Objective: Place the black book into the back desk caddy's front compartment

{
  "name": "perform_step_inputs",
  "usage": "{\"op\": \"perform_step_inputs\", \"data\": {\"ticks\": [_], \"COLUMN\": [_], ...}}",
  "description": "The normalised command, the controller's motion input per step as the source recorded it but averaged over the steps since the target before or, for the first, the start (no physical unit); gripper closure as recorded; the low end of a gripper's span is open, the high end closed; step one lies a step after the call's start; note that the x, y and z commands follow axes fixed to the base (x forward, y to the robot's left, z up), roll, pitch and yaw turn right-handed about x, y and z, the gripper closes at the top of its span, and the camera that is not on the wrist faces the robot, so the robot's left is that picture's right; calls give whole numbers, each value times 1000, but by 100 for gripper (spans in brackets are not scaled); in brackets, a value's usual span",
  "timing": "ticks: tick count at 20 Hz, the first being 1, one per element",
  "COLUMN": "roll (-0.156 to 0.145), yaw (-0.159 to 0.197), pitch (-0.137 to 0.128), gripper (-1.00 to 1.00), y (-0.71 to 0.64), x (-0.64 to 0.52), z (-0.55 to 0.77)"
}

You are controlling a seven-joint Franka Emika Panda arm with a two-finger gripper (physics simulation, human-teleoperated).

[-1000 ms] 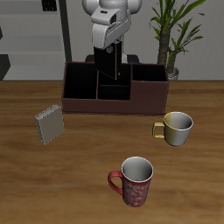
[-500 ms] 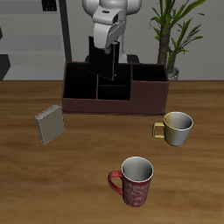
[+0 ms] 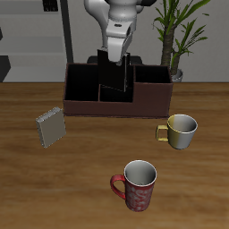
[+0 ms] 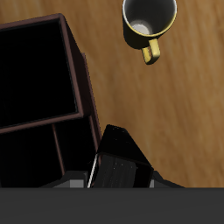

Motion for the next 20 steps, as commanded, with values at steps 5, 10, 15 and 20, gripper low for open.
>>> {"op": "perform_step_inputs", "data": {"ticks": [5, 10, 15, 20], "roll": [-2, 0, -7, -1], "yaw": [27, 9, 38, 30], "pitch": [28, 18, 9, 7], "gripper": [100, 100, 100, 100], "y": [20, -39, 59, 39], "x": [-55, -162, -32, -7], "z": [-144, -54, -26, -2]}}
